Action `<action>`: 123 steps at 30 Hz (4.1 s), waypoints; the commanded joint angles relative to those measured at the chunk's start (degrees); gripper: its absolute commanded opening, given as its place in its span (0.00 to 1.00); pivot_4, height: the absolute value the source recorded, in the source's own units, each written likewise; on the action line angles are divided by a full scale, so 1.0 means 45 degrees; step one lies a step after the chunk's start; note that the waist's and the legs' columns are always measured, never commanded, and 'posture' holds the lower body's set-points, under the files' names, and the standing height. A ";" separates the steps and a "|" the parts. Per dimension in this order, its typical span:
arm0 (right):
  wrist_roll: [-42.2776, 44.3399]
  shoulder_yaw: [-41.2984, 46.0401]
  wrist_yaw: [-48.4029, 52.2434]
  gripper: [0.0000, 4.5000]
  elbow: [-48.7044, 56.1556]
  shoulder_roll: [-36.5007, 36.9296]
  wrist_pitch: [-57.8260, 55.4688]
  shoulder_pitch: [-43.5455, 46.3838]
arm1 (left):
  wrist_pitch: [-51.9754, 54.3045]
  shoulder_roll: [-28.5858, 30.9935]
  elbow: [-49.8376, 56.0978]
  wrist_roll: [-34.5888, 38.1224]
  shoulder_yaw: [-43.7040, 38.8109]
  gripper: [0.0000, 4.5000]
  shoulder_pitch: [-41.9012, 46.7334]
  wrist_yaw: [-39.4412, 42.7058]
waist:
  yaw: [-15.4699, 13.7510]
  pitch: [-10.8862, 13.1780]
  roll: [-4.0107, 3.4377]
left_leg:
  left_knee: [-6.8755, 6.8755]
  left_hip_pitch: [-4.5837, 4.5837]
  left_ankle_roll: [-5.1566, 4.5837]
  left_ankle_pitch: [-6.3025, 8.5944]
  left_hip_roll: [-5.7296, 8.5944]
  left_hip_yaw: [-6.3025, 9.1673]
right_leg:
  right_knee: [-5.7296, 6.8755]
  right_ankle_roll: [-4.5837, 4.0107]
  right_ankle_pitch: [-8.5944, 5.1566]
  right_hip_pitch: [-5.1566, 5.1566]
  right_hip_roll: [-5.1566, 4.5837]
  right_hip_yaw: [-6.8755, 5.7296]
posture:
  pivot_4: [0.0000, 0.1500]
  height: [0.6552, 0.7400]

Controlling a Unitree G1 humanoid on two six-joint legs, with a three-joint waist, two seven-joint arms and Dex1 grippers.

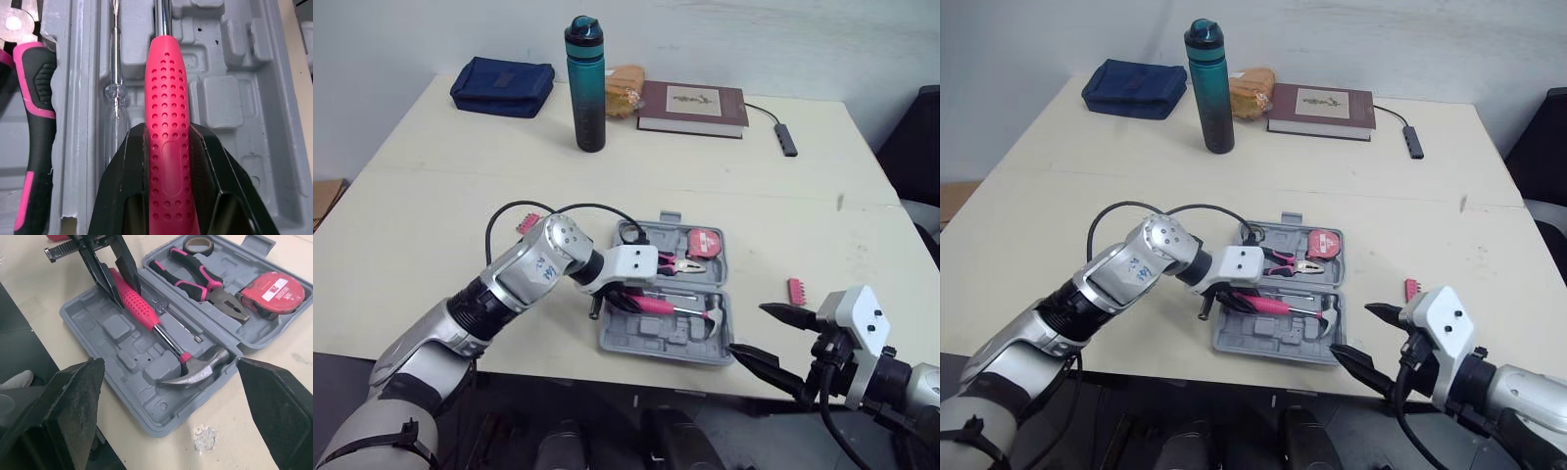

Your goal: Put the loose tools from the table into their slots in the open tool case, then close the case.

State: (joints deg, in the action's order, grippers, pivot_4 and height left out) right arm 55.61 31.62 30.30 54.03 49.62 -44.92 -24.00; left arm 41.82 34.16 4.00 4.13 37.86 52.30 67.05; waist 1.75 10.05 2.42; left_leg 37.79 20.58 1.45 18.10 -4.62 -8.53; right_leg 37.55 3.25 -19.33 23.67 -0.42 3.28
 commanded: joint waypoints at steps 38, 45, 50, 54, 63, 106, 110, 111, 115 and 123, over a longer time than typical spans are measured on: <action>-0.0439 -0.0529 0.0320 1.00 0.0557 0.0437 0.0442 0.0615 | -0.5209 -0.2252 -0.3388 0.0718 -0.2733 0.02 -0.1998 0.0939 | -0.0017 -0.0001 -0.0002 | 0.0052 -0.0001 -0.0012 0.0007 0.0000 0.0009 | 0.0038 0.0006 0.0001 -0.0010 -0.0003 -0.0005 | 1.00 0.97; -0.0447 -0.0564 0.0179 1.00 0.0684 0.0348 0.0472 0.0470 | -0.6044 -0.2567 -0.4119 0.0011 -0.2512 0.02 -0.2074 0.0847 | -0.0016 -0.0003 -0.0001 | 0.0052 -0.0003 -0.0018 0.0011 -0.0001 0.0010 | 0.0039 0.0006 0.0001 -0.0014 -0.0003 -0.0005 | 1.00 0.97; -0.0440 -0.0604 0.0110 1.00 0.0693 0.0348 0.0491 0.0457 | -0.5989 -0.2683 -0.3937 -0.0224 -0.2349 0.02 -0.2272 0.0730 | -0.0021 -0.0004 0.0000 | 0.0052 -0.0010 -0.0019 0.0011 0.0000 0.0010 | 0.0038 0.0007 0.0001 -0.0025 -0.0007 -0.0005 | 1.00 0.97; -0.0477 -0.0622 0.0101 1.00 0.0689 0.0332 0.0515 0.0425 | -0.6048 -0.2722 -0.4082 -0.0597 -0.2123 0.02 -0.2289 0.0593 | -0.0039 -0.0009 0.0005 | 0.0052 -0.0017 -0.0022 0.0013 0.0001 0.0010 | 0.0036 0.0007 0.0001 -0.0035 -0.0008 -0.0005 | 1.00 0.97; -0.0515 -0.0613 0.0053 1.00 0.0711 0.0278 0.0526 0.0363 | -0.5215 -0.2266 -0.4502 -0.1837 -0.0964 0.02 -0.2054 0.0890 | -0.0024 -0.0102 0.0040 | 0.0049 -0.0062 -0.0037 0.0024 0.0001 0.0011 | 0.0021 0.0008 0.0002 -0.0089 -0.0010 -0.0006 | 1.00 0.97; -0.2055 0.5683 0.3041 1.00 -0.4300 -0.0528 0.1490 -0.2585 | 0.0051 0.2823 -0.1426 0.5049 -1.4001 0.99 -0.7556 -0.2403 | 0.0092 -0.0159 0.0025 | -0.0139 -0.0061 -0.0012 0.0037 0.0000 0.0004 | -0.0052 -0.0005 -0.0044 -0.0025 -0.0033 -0.0019 | 1.00 0.97; -0.2915 0.6557 0.4163 1.00 -0.5864 -0.0581 0.2010 -0.3318 | -0.0678 0.3484 -0.1534 0.4823 -1.5627 0.99 -0.9299 -0.3011 | 0.0083 -0.0137 -0.0009 | -0.0173 -0.0075 0.0018 0.0060 -0.0010 -0.0003 | -0.0081 -0.0035 -0.0059 -0.0029 -0.0039 -0.0036 | 1.00 0.97; -0.3206 0.6731 0.4411 1.00 -0.6362 -0.0556 0.2202 -0.3461 | -0.1366 0.3694 -0.1781 0.4384 -1.5809 0.99 -0.9681 -0.3235 | 0.0074 -0.0135 -0.0012 | -0.0178 -0.0075 0.0019 0.0063 -0.0011 -0.0003 | -0.0093 -0.0035 -0.0059 -0.0030 -0.0039 -0.0040 | 1.00 0.97; -0.4353 0.6901 0.5268 1.00 -0.8211 -0.0074 0.3072 -0.3629 | -0.2566 0.4501 -0.3377 0.3715 -1.6105 0.99 -0.9778 -0.3832 | -0.0018 -0.0130 -0.0009 | -0.0185 -0.0072 -0.0014 0.0099 -0.0012 -0.0001 | -0.0135 -0.0037 -0.0059 -0.0040 -0.0045 -0.0050 | 1.00 0.97; -0.4505 0.6306 0.5287 1.00 -0.8027 0.0069 0.2949 -0.2426 | -0.2995 0.4279 -0.4321 0.4036 -1.4969 0.99 -0.8194 -0.3683 | -0.0004 -0.0112 -0.0044 | -0.0184 -0.0075 -0.0039 0.0147 -0.0010 -0.0026 | -0.0140 -0.0043 -0.0054 -0.0041 -0.0062 -0.0059 | 1.00 0.97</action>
State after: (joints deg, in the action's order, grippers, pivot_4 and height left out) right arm 35.15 59.87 54.32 16.19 49.80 -31.49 -34.84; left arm 29.27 53.40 -15.73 22.27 -30.11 14.89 50.80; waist 1.73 9.54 2.22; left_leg 36.96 20.24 1.40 18.69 -4.68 -8.64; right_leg 36.93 3.06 -19.57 23.50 -0.66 3.01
